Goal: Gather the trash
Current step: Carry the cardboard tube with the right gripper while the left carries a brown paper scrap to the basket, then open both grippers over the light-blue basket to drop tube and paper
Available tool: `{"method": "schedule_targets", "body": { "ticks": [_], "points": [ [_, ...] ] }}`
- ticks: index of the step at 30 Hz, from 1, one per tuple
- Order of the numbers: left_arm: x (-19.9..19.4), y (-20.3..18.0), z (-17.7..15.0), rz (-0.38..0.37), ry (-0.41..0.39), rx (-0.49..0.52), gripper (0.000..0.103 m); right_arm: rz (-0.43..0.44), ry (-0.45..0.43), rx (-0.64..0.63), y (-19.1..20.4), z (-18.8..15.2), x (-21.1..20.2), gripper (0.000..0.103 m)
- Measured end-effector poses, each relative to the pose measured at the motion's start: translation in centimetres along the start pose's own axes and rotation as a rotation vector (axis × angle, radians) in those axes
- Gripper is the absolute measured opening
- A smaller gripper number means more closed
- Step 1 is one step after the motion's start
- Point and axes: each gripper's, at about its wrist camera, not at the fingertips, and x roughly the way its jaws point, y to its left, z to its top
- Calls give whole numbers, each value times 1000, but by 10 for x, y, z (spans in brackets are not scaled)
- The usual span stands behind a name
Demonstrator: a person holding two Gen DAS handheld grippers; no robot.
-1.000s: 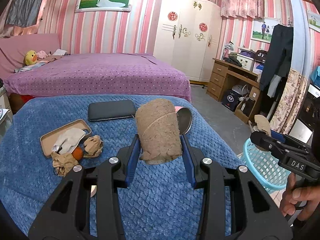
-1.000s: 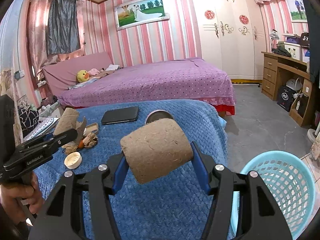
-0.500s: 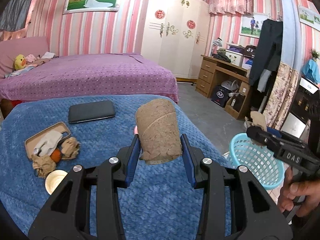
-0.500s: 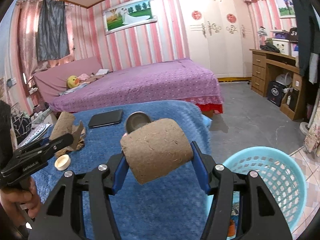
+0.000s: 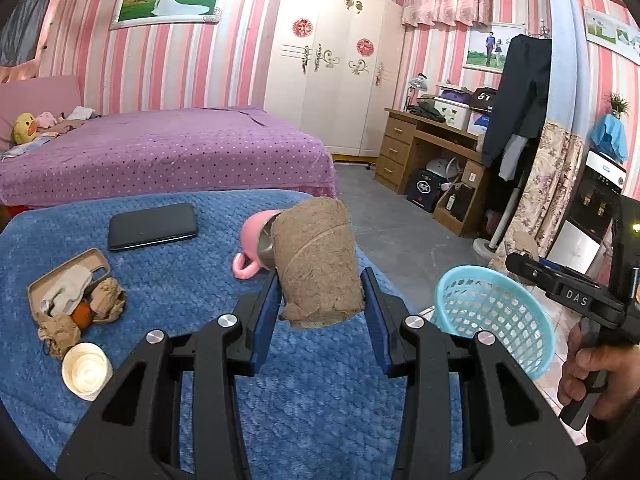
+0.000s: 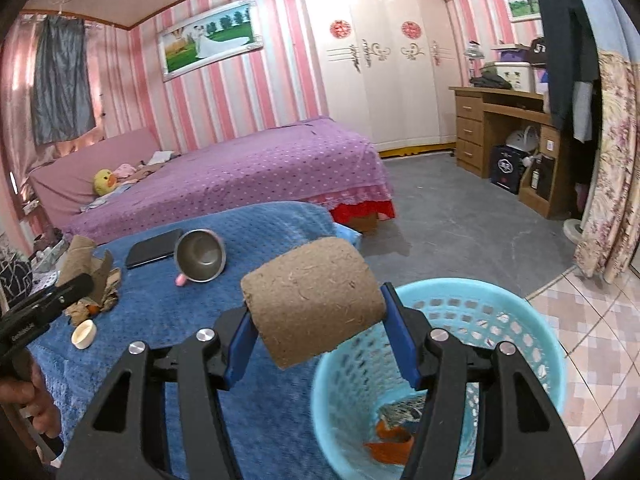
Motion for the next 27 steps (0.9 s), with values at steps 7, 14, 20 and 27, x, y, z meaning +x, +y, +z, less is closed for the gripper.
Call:
{"method": "schedule_targets", "body": {
  "ticks": [7, 14, 20, 27],
  "points": [
    [6, -22, -1, -37, 14, 18, 39, -73, 3, 28, -22, 2, 2, 58],
    [17, -68, 3, -96, 32, 79, 39, -121, -5, 57, -39, 2, -5, 58],
    [38, -117, 1, -180, 58, 100, 39, -195, -2, 97, -61, -1, -7, 62],
    [69, -168, -3, -270, 118, 117, 39, -326, -99, 249, -105, 1, -28, 68]
  ]
}}
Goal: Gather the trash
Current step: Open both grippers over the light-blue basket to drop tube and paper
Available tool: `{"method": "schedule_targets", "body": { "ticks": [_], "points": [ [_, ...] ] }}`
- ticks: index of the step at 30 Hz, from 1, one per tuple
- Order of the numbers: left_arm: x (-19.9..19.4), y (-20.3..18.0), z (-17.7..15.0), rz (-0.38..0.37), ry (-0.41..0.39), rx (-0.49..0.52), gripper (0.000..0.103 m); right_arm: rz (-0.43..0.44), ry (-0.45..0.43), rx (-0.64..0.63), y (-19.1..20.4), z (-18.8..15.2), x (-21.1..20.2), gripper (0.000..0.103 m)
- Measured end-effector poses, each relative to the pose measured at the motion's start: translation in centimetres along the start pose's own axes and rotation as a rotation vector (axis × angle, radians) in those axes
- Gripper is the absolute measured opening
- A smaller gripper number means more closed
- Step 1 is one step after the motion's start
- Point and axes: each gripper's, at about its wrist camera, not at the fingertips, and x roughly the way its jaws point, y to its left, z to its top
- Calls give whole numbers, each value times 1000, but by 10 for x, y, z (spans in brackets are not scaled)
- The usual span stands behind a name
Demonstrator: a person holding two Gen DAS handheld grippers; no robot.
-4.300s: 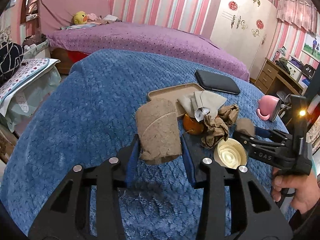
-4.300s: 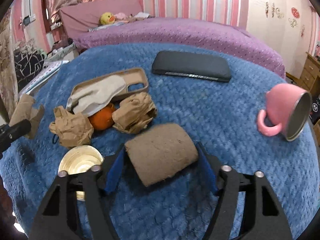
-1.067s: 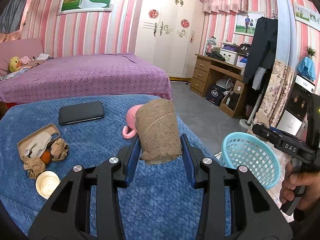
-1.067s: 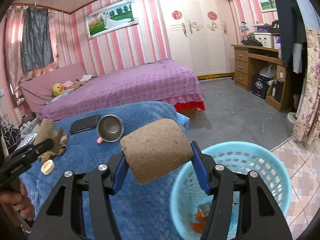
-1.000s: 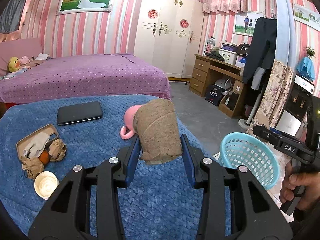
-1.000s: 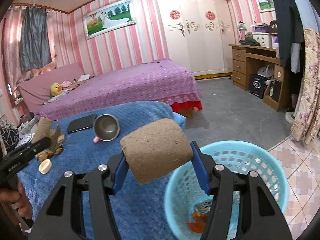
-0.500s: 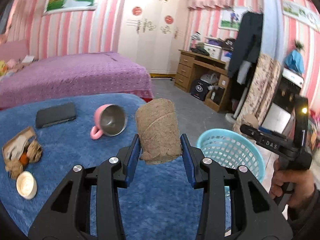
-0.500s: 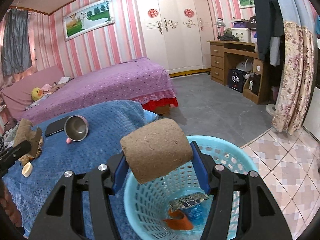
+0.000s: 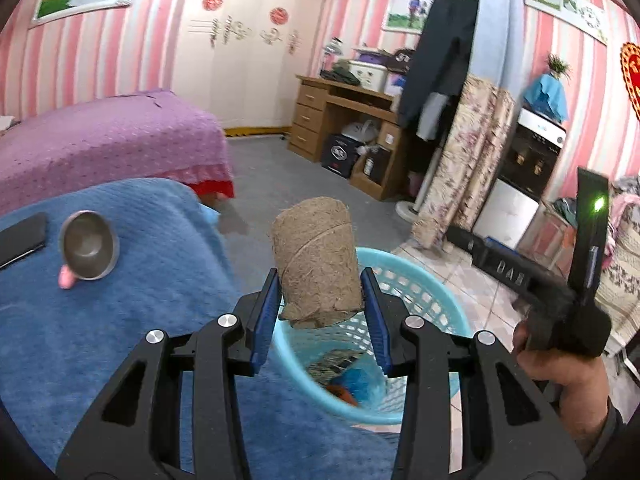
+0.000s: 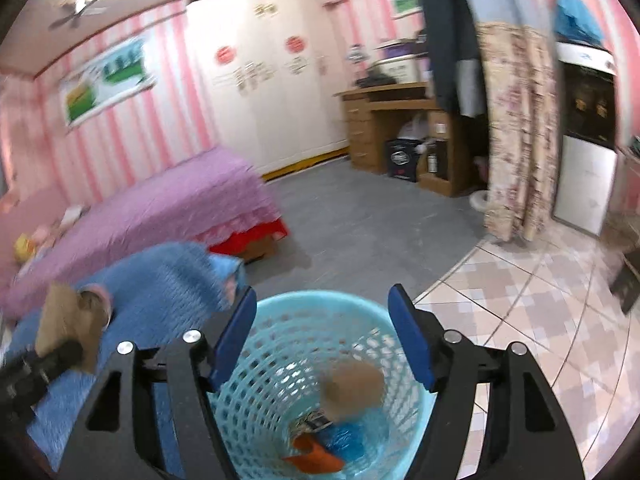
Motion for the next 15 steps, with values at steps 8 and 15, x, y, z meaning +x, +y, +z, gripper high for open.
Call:
{"method": "schedule_targets", "body": {
  "ticks": [8, 15],
  "points": [
    [16, -4, 7, -2, 19, -3, 71, 16, 0, -11, 4, 1, 3, 68],
    [-36, 51, 12, 121, -35, -6, 71, 99, 14, -90, 45, -5, 2, 68]
  ]
}}
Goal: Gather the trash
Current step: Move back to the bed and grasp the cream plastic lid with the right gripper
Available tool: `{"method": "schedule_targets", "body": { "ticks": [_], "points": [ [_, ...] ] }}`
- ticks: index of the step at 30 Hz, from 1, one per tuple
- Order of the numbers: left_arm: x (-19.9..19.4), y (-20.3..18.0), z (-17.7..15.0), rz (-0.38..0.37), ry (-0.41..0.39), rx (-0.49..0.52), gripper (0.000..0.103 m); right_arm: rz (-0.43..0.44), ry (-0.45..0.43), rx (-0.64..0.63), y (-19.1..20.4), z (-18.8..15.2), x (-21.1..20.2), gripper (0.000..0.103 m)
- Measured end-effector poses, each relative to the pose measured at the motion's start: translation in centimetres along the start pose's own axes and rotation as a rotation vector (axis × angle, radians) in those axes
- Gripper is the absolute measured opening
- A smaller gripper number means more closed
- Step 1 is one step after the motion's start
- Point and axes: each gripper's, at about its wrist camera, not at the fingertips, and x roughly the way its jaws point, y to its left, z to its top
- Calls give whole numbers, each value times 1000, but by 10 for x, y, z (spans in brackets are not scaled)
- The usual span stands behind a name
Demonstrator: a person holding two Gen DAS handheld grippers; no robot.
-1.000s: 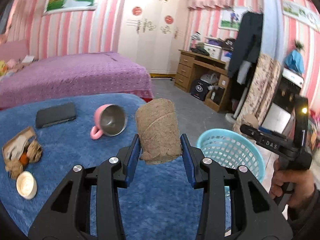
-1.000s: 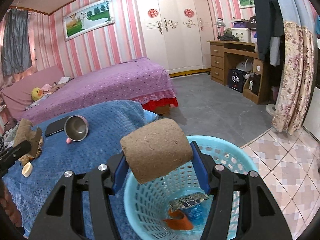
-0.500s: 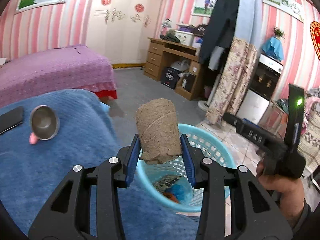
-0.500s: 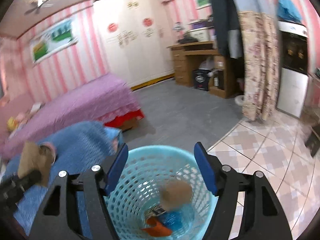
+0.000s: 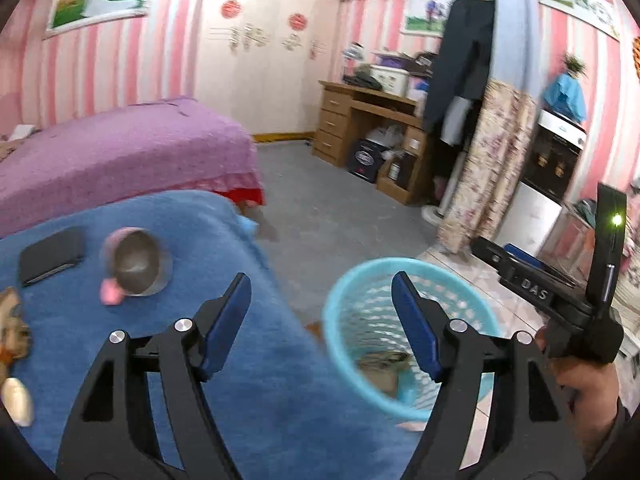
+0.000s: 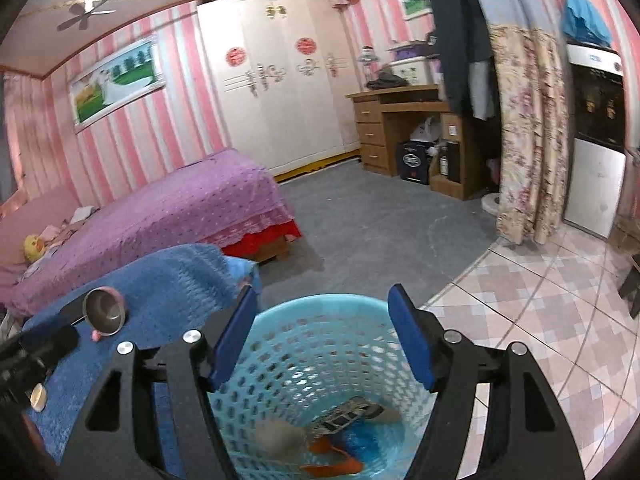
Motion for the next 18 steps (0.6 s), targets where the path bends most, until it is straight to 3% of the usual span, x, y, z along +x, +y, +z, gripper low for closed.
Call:
{"method": "schedule_targets", "body": {
  "ticks": [7, 10, 12, 18],
  "points": [
    [-70, 116, -13, 232, -40, -84, 71, 167, 38, -122, 81, -10, -1, 68],
    [-96, 175, -34, 342, -55, -189, 73, 239, 59, -152, 119, -19, -3, 68],
    [-113, 211, -49, 375, -51, -278, 73, 275, 75, -183, 145, -26, -4, 68],
    [-148, 271, -84, 521, -15, -328, 73, 403, 133, -282, 234, -55, -5, 68]
  ]
}}
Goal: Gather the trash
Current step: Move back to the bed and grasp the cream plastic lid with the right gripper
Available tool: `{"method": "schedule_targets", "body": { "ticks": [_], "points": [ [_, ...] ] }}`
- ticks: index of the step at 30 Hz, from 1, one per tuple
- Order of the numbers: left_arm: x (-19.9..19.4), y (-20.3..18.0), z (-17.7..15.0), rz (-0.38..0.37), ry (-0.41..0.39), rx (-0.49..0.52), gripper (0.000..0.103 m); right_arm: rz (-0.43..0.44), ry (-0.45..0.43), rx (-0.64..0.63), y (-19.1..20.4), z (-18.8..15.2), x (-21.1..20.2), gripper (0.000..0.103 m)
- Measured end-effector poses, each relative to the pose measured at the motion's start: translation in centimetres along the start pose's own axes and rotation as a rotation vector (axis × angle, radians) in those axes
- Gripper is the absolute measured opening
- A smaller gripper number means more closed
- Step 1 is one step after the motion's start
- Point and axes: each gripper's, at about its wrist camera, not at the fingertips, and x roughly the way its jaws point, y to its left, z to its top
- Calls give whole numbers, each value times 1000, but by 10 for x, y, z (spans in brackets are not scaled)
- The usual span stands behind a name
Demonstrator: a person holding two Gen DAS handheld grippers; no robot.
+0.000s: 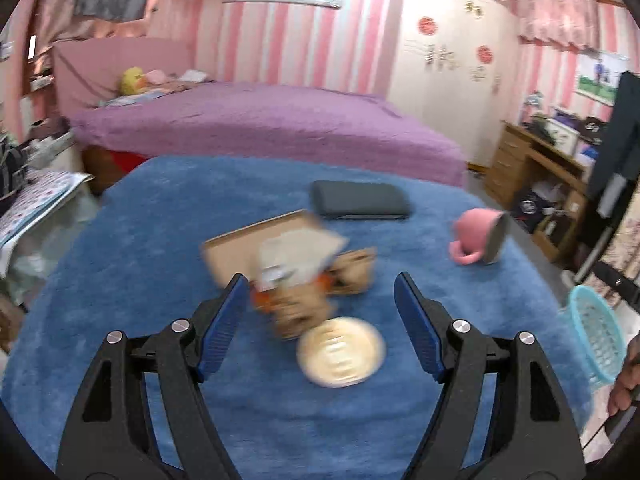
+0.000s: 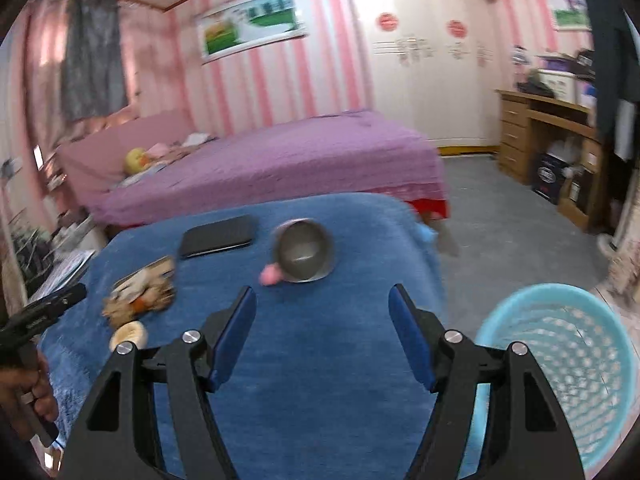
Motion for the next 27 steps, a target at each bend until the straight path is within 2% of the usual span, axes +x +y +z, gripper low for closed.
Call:
{"method": "schedule_targets", "body": {
  "ticks": [5, 9, 12, 18, 22, 25, 27],
  "points": [
    [2, 55, -8, 48, 29, -45, 73, 113, 68, -59, 64, -13, 23, 68],
    [9, 88, -16, 101, 79, -79, 74, 155, 104, -127, 110, -25, 35, 68],
    [10, 108, -22, 126, 99, -99, 74, 182, 133, -169, 138, -36, 44, 77],
    [5, 128, -27, 148, 101, -117, 74, 228, 195, -212, 172, -50, 63, 77],
    [6, 128, -27, 150, 103, -123, 74, 240, 246, -290, 204, -63, 83, 77],
    [6, 121, -28, 144, 102, -110, 74, 210, 289, -340, 214, -68, 100, 77],
    [8, 115, -28, 133, 104, -96, 74, 239, 327, -327, 213, -69, 110, 77]
  ]
}}
